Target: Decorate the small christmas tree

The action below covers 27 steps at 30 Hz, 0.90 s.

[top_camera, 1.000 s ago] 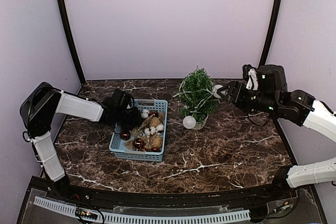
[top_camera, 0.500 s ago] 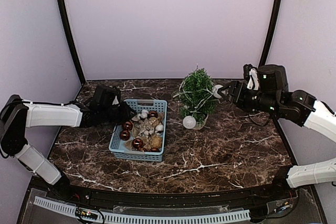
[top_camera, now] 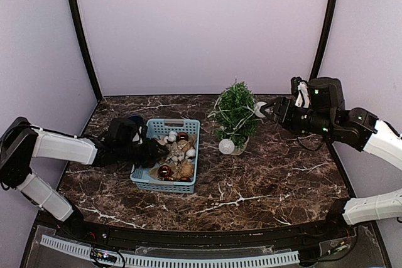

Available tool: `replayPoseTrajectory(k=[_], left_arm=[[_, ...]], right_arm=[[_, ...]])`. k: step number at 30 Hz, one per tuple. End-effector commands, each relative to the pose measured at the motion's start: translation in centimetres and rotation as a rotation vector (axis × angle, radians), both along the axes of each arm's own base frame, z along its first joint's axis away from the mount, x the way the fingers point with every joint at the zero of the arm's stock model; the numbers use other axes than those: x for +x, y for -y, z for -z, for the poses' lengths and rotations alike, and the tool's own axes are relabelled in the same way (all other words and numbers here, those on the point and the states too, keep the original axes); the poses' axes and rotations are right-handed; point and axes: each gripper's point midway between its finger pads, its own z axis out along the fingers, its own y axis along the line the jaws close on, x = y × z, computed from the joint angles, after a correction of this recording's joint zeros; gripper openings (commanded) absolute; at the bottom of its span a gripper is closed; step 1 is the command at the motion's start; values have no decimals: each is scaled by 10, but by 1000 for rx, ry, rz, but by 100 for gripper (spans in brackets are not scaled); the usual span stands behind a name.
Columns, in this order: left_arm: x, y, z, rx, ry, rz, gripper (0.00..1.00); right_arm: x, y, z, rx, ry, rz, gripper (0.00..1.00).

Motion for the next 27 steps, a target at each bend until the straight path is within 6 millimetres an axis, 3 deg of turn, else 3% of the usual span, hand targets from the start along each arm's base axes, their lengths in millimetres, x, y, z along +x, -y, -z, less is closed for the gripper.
replayPoseTrajectory(k=[1,9,20,27], left_arm=[[-6,8,6,-40,-16,54,50],[1,12,21,16,-31,87,48],[6,16,18,-32,-1,71,23],[1,12,6,-46,41,70,14]], right_arm=[[-1,-1,-13,30,30,-3,69],[-2,1,-11,23,26,3,69],[0,1,-11,16,25,8,69],[0,2,-12,17,27,10,69]])
